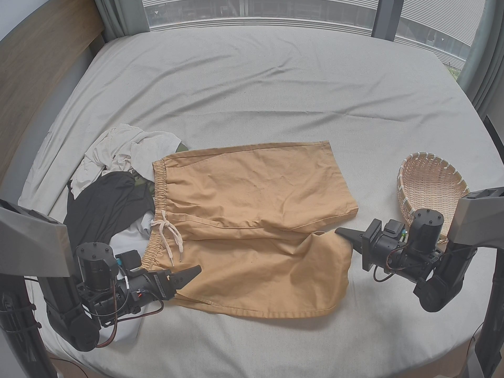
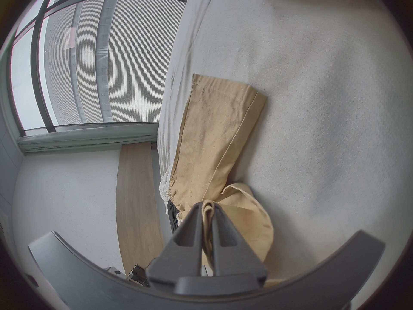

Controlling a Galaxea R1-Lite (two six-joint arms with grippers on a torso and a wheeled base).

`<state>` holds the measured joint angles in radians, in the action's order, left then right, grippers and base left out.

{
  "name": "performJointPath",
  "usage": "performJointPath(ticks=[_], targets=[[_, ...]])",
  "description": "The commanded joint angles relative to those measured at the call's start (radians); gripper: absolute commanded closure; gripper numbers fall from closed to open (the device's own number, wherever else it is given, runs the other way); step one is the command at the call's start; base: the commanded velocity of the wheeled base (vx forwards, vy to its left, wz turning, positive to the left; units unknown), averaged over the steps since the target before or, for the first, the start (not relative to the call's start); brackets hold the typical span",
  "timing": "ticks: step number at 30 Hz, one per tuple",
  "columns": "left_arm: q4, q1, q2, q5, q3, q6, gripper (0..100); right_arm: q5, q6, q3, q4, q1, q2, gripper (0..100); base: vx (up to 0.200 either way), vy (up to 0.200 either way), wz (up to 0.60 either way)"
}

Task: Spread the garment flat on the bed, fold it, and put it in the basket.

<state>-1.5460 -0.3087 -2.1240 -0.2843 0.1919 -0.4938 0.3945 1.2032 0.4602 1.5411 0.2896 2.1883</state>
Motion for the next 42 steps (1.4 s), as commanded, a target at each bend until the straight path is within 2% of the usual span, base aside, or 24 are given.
performJointPath(ticks=[1, 5, 10, 15, 18, 27, 42], targets=[[0.000, -0.001, -0.004, 0.000, -0.002, -0.002, 0, 0.001, -0.001, -0.009, 0.001, -0.021, -0.007, 100, 0.000, 0.000, 0.00], [0.000, 0.000, -0.013, 0.000, -0.002, -0.002, 0, 0.001, -0.044, -0.026, 0.001, -0.047, -0.012, 100, 0.000, 0.000, 0.00], [0.000, 0.000, -0.017, 0.000, -0.002, -0.002, 0, -0.013, -0.139, -0.060, 0.002, -0.073, -0.022, 100, 0.000, 0.000, 0.00], [0.000, 0.000, -0.022, 0.000, -0.002, -0.002, 0, -0.026, -0.183, -0.071, 0.001, -0.082, -0.028, 100, 0.000, 0.000, 0.00], [0.000, 0.002, -0.022, 0.000, -0.011, -0.002, 0, -0.028, -0.248, -0.071, 0.002, -0.105, -0.027, 100, 0.000, 0.000, 0.00], [-0.002, 0.005, -0.036, 0.000, -0.019, -0.002, 0, -0.025, -0.387, 0.009, 0.004, -0.105, 0.053, 100, 0.000, 0.000, 0.00], [0.000, 0.007, -0.051, 0.000, -0.029, -0.002, 0, -0.022, -0.407, 0.169, 0.005, -0.107, 0.085, 100, 0.000, 0.000, 0.00]])
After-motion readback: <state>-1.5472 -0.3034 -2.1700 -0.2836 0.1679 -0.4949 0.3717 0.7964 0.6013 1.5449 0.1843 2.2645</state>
